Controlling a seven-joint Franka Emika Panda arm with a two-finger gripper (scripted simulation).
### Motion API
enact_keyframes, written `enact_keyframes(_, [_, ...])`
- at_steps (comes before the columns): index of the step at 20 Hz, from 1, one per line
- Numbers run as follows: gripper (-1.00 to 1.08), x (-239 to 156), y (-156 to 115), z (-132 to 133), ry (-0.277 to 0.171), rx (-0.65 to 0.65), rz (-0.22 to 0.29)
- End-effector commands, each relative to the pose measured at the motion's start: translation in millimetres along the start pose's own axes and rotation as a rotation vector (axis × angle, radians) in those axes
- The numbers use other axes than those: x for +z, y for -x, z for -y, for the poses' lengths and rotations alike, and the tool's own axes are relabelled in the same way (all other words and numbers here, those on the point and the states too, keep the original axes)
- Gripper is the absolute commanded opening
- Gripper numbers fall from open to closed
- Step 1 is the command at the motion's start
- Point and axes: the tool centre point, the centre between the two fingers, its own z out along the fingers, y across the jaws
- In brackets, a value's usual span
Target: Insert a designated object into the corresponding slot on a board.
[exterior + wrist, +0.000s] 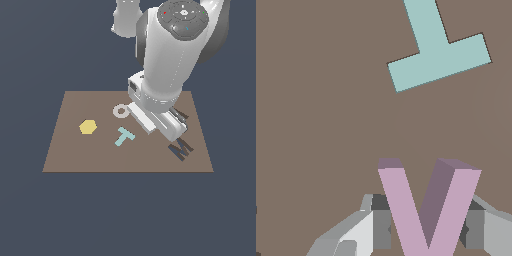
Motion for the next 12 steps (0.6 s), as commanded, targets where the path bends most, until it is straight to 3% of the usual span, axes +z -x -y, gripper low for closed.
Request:
enact_keyframes(1, [-1.0, 0.2, 0.4, 0.1, 0.0, 0.0, 0.0])
enact_keyframes(12, [-1.0, -1.0, 11.3, -1.5, 0.0, 0.094, 0.0])
